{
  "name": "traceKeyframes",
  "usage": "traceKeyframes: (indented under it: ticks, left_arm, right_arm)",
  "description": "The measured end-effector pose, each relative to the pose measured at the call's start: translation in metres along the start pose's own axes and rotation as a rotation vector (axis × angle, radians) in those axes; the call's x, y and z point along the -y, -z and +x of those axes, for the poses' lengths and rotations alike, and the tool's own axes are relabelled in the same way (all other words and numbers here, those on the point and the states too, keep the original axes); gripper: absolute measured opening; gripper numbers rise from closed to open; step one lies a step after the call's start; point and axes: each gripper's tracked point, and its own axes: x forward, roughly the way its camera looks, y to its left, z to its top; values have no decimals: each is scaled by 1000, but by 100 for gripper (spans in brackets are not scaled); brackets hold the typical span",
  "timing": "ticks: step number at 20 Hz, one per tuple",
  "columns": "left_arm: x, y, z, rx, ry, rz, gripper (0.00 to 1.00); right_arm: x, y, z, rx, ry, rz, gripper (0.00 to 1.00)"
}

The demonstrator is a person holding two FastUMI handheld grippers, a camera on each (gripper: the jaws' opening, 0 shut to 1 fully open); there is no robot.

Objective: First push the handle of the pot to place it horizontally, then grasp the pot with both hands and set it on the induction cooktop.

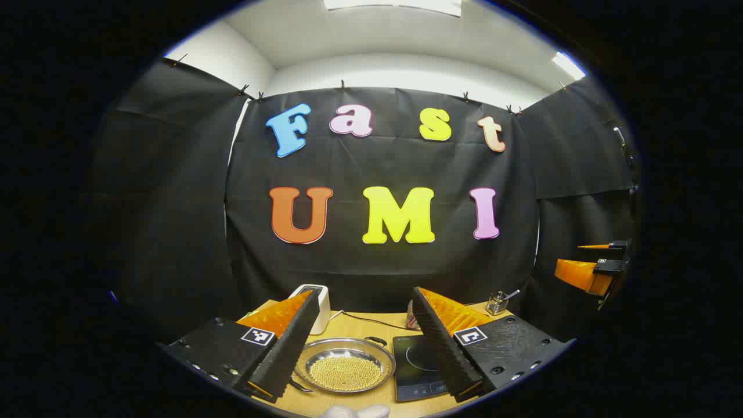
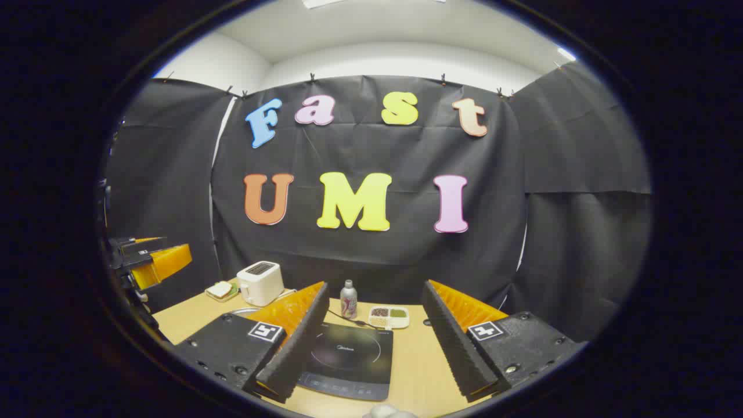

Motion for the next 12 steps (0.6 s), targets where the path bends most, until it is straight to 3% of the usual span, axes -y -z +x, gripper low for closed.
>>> traceKeyframes:
  ticks: [1, 12]
  left_arm:
    - [-1, -1, 1, 2, 0, 0, 96]
    - [-4, 5, 7, -2, 34, 11, 96]
  right_arm:
    - [-2, 0, -1, 1, 0, -4, 97]
    - [-4, 0, -3, 14, 44, -12, 100]
